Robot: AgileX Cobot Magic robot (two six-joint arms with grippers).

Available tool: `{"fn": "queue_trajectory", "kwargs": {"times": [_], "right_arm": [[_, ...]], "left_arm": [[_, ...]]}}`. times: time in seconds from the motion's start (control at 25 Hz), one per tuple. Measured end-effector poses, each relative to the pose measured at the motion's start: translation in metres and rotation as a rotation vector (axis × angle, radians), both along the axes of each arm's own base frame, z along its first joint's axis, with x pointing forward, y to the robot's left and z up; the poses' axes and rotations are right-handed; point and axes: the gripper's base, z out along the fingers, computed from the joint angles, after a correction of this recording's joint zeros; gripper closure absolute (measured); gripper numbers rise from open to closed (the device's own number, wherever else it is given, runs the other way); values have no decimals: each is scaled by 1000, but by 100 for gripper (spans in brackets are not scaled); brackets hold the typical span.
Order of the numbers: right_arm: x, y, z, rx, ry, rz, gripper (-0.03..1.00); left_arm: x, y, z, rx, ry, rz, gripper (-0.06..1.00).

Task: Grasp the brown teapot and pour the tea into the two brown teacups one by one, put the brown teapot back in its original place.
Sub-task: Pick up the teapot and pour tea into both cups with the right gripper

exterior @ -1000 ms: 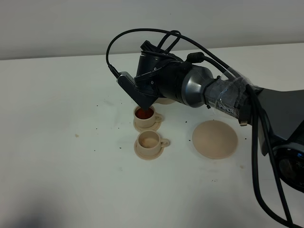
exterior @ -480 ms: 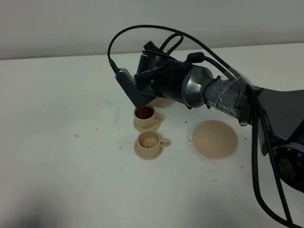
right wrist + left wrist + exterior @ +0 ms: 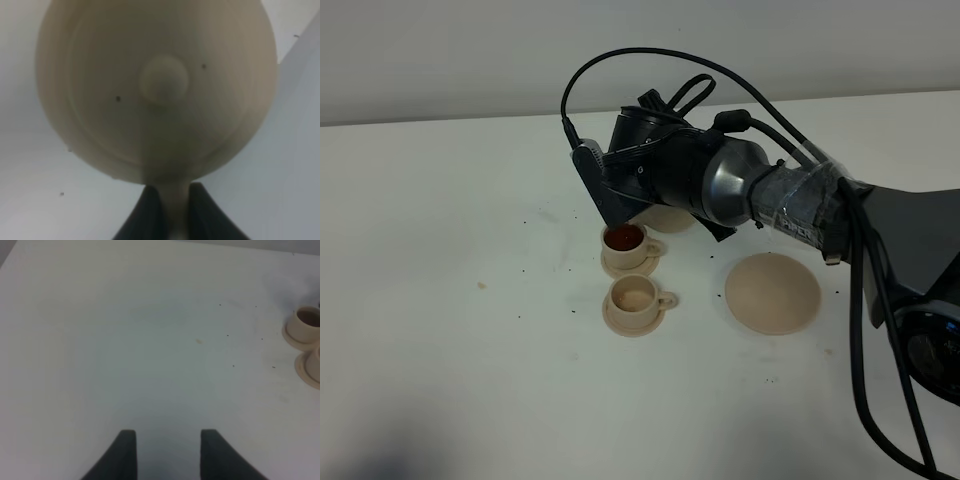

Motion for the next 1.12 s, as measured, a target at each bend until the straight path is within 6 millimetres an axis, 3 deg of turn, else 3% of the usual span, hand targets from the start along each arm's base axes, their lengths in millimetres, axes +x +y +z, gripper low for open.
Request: {"fn": "queue_trajectory", "kwargs": {"times": [0.32,0.68,1.12], "right_arm": [[-2,-1,-1,45,19,-77,86],[1,2,35,161,49,-181,86],[21,-26,37,318,276,-351,86]], "left_arm": [[0,0,0,0,0,0,62],[0,0,0,0,0,0,62],[0,0,0,0,0,0,62]]}}
